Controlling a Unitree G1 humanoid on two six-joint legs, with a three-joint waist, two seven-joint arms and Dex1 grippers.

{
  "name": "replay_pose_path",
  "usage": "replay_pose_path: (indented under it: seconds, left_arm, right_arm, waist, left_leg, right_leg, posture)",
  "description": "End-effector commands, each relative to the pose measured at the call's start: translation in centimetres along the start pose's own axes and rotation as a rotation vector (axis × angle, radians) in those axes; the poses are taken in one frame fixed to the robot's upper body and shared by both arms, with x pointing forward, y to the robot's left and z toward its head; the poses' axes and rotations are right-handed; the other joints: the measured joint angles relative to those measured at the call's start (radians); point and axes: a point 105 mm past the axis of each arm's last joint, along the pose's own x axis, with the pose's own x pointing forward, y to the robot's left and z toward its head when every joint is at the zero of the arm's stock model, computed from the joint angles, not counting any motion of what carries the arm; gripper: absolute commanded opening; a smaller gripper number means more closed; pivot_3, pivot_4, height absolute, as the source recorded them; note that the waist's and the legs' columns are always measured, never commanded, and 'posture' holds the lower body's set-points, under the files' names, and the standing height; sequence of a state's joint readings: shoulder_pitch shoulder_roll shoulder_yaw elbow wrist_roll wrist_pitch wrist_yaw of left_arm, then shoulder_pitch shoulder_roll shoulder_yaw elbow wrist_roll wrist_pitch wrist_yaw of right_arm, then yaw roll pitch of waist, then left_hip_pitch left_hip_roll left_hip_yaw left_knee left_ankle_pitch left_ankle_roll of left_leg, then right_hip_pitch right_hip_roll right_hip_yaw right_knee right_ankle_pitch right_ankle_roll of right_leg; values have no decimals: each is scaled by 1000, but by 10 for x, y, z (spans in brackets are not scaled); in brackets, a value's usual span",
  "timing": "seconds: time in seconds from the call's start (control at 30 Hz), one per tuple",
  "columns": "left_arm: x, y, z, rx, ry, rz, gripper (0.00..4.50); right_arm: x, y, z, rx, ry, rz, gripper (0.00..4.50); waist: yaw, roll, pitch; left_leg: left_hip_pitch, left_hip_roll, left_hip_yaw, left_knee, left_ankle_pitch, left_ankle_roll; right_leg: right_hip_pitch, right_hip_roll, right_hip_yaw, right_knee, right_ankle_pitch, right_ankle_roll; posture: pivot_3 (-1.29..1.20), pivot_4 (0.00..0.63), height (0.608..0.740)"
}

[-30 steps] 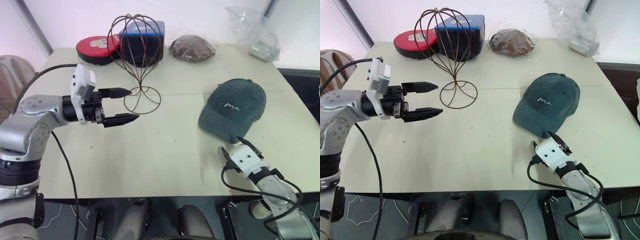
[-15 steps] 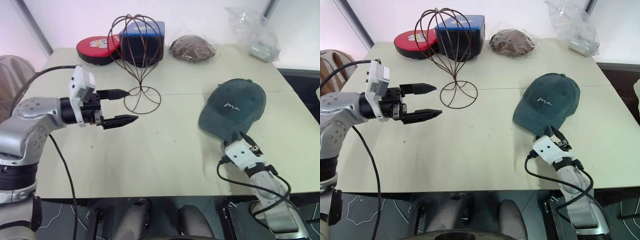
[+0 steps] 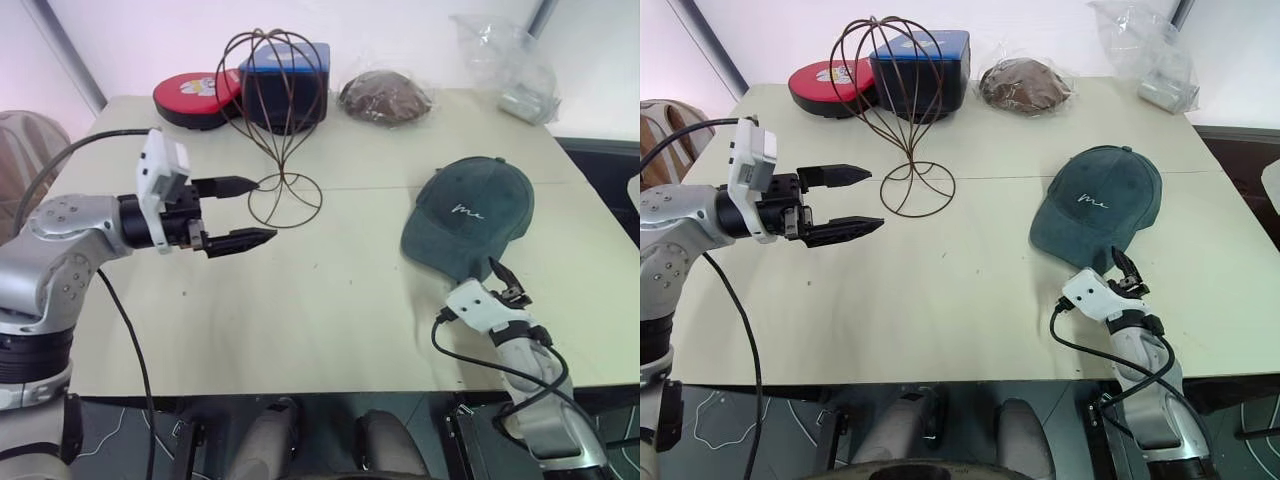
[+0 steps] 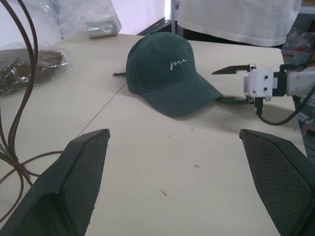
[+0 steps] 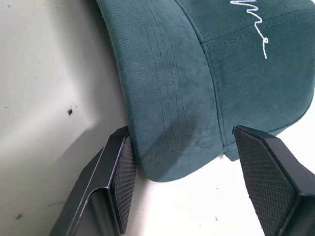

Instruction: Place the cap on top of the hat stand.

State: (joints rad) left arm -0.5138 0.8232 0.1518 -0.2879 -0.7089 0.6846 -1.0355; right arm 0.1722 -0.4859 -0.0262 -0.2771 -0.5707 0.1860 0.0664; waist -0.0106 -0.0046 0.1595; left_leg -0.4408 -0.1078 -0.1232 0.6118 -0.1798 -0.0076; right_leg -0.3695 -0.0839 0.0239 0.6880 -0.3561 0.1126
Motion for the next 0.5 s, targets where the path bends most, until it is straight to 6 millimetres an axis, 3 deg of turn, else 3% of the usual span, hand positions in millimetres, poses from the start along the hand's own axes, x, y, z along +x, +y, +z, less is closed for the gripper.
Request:
replay_pose_path:
  seconds: [0.03,0.2,0.3,0.4,0.5]
  left_arm:
    - [-5,0,13,52,-20,15,4443]
    - [-4,0,13,52,-21,15,4443]
    - [-4,1,13,52,-22,17,4500]
    - [-4,1,13,52,-22,19,4500]
    - [-4,1,13,52,-23,20,4500]
  right_arm:
    - [-1,-1,-2,-6,19,-10,3068]
    - [0,-3,-3,-5,21,-25,3068]
    - [0,-5,-2,-6,17,-32,1815]
    - [2,-5,-1,-5,15,-38,265]
    - [3,-7,1,-5,10,-50,84]
  waist:
    - [0,0,0]
    - [0,0,0]
    - [0,0,0]
    - [-2,0,0]
    - [-3,-1,0]
  left_leg:
    - [0,0,0,0,0,0]
    - [0,0,0,0,0,0]
    - [0,0,0,0,0,0]
    - [0,0,0,0,1,-1]
    - [1,1,0,-1,0,-1]
  right_leg:
    - [0,0,0,0,0,0]
    - [0,0,0,0,0,0]
    - [0,0,0,0,0,0]
    - [0,0,0,0,0,0]
    - [1,1,1,1,0,0]
  posture:
    - [0,150,740]
    - [0,150,740]
    - [0,150,740]
    - [0,150,740]
    - [0,150,740]
